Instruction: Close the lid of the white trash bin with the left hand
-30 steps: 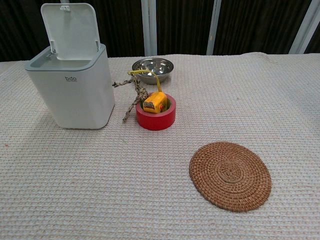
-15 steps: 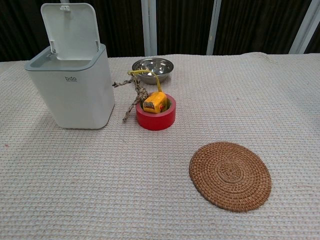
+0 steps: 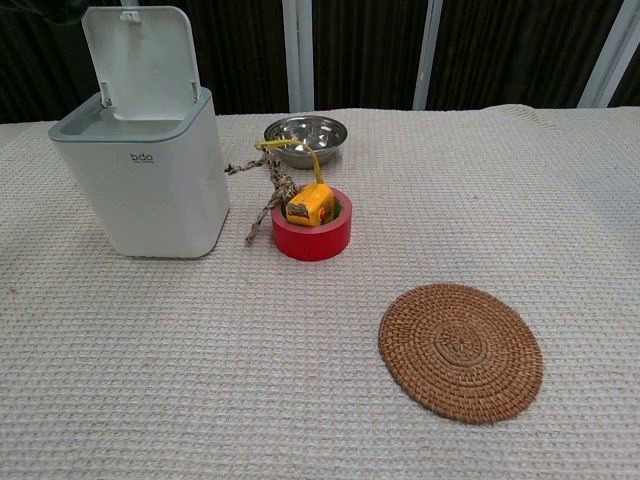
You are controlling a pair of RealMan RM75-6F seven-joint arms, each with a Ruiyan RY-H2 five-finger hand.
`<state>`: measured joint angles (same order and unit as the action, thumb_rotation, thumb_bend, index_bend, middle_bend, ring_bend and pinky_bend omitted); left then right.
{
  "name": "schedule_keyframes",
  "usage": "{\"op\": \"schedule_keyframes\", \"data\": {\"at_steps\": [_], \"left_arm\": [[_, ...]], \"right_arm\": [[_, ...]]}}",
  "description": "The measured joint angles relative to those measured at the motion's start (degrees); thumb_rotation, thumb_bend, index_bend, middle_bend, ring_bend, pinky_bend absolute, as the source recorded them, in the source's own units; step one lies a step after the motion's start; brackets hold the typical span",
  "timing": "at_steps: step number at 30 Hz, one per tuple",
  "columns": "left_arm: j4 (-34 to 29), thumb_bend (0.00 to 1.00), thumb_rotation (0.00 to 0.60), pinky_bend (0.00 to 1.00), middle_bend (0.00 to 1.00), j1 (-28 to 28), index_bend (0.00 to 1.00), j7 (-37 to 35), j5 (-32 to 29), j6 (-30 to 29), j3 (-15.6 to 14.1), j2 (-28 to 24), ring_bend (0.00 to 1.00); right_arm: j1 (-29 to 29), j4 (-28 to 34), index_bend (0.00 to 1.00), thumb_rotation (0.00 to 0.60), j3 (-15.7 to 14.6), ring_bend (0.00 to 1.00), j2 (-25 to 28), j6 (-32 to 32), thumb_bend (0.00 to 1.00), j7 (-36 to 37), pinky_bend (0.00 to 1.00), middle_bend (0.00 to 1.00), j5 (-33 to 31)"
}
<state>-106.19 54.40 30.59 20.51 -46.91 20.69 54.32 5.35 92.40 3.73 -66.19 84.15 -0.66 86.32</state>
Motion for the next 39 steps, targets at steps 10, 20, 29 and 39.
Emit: {"op": "schedule_keyframes", "data": {"at_steps": [10,20,29,39], "left_arm": [[0.5,0.67,0.6,0.99,1.0,6.6,0.17,3.1,-8.8,1.2,-3.9,1.3,0.99],[-3.7,0.69,0.6,0.99,1.0,7.5,0.24,-0.2,-8.1,4.6,-4.9,-2.7,1.0],[-6.8,0.69,0.6,0.99,1.0,7.1,0.28,-3.4,-5.7,6.4,-6.2,-6.8,1.0],[-9.0,0.69,0.6,0.99,1.0,6.7,0.28,-6.3,-4.2,9.7,-8.9,-10.6,1.0]], "right_arm": [[-0.4,0.0,0.0,0.6,-0.1,0.0,0.5,0.6,0.24,0.4,0.0,0.0,0.1],[-0.7,-0.1,0.0,0.6,-0.2,0.0,0.5,0.9,0.24,0.3,0.0,0.0,0.2],[-0.8,0.0,0.0,0.6,-0.3,0.0,0.5,1.0,0.24,0.3,0.0,0.0,0.5],[-0.7,0.2,0.0,0.6,-0.4,0.0,0.5,1.0,0.24,0.3,0.0,0.0,0.6]]}}
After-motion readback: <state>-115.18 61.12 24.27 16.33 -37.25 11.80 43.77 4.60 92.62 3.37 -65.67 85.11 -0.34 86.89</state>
